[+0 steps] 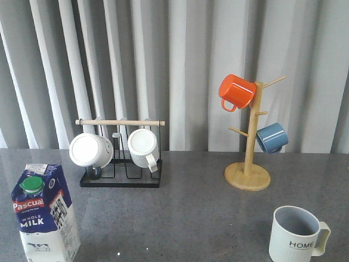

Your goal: Place milk next to cup

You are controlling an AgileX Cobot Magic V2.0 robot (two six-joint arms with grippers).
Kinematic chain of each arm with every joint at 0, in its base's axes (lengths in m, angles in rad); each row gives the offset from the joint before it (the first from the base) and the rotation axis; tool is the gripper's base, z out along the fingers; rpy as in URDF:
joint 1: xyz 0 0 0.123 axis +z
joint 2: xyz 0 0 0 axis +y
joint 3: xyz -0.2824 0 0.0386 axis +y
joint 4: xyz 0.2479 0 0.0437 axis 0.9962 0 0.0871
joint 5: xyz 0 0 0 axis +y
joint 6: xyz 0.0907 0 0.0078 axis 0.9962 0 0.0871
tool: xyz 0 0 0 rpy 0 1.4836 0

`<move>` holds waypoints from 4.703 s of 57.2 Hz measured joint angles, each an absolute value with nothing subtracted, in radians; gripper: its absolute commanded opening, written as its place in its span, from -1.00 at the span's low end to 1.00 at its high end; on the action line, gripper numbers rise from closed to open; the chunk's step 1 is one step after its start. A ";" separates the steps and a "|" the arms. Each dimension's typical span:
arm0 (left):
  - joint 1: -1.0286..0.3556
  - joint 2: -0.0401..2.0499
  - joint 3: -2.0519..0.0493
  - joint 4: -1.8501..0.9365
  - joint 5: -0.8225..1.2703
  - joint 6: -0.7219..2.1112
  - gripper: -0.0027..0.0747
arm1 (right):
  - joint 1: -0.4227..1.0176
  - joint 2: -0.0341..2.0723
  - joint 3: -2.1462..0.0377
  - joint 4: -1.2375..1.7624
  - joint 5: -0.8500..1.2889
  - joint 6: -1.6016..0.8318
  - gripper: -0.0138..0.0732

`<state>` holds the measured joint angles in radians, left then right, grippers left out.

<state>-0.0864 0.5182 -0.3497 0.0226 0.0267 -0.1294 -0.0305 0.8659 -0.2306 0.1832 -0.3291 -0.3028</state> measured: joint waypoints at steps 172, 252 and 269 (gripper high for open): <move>-0.086 0.518 -0.350 0.023 0.027 -0.129 0.53 | 0.465 1.694 -0.698 0.390 -0.710 -0.107 -0.69; -0.086 0.518 -0.350 0.023 0.028 -0.129 0.53 | 0.684 1.853 -0.762 0.925 -0.746 -0.528 -0.09; -0.086 0.518 -0.350 0.023 0.028 -0.129 0.53 | 0.691 1.799 -0.761 0.932 -0.737 -0.532 -0.09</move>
<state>-0.0864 0.5182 -0.3497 0.0226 0.0276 -0.1294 0.6907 1.7994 -0.7608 0.9316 -0.7370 -0.5319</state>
